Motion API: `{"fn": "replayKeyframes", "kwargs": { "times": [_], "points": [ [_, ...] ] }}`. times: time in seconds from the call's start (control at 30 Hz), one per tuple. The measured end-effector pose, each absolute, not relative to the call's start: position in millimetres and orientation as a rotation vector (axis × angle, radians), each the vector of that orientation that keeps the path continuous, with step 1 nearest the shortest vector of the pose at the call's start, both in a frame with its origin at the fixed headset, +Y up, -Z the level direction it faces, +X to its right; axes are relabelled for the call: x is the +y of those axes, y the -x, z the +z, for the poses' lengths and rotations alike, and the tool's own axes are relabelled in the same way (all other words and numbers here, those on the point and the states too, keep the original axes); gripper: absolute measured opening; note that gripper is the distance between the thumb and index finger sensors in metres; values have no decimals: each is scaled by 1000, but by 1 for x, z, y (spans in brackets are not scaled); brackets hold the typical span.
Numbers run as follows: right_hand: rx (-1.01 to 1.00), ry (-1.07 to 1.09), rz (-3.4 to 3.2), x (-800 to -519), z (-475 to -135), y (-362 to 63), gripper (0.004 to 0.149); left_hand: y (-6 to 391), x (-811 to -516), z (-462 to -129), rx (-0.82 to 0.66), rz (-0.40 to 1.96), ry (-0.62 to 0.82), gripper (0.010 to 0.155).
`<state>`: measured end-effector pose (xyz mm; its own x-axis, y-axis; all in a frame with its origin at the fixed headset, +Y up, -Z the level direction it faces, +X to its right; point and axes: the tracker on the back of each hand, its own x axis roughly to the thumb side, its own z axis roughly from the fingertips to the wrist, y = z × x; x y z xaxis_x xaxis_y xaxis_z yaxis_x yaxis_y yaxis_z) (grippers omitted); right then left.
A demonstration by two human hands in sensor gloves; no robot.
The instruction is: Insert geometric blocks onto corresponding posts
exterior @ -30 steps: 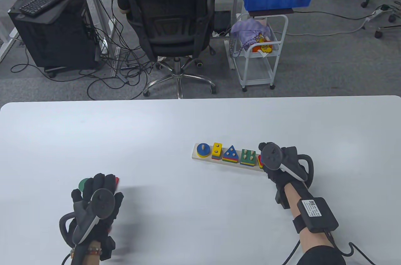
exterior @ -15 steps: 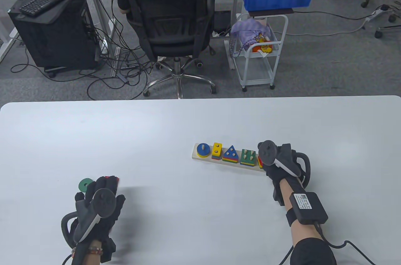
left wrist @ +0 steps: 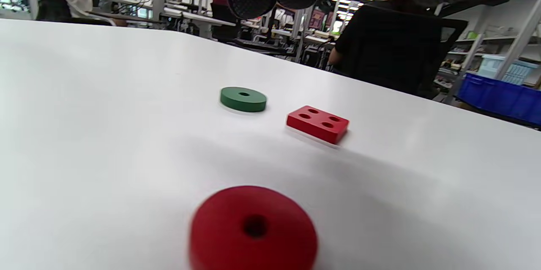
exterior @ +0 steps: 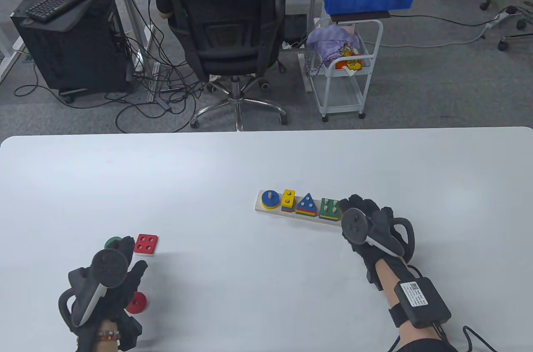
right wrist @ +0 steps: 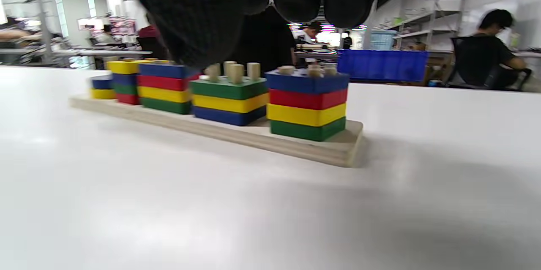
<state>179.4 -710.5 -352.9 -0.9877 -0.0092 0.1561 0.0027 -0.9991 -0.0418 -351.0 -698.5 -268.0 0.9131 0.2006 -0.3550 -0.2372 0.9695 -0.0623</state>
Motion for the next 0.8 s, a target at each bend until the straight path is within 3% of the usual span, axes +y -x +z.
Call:
{"fn": "replayKeyframes", "kwargs": {
  "times": [0.17,0.3,0.37,0.63,0.8],
  "points": [
    [-25,422,-3190,-712,-305,-164,68,364,-704,-267,390,221,242,67],
    [-1,486,-3254,-735,-278,-156,67,350,-718,-274,371,88,340,70],
    [-72,487,-3188,-734,-275,-156,67,343,-721,-274,368,63,400,72],
    [45,511,-3232,-728,-270,-160,63,312,-738,-275,366,-114,561,80],
    [61,566,-3176,-729,-267,-153,62,296,-750,-279,361,-256,511,73]
  ]
}}
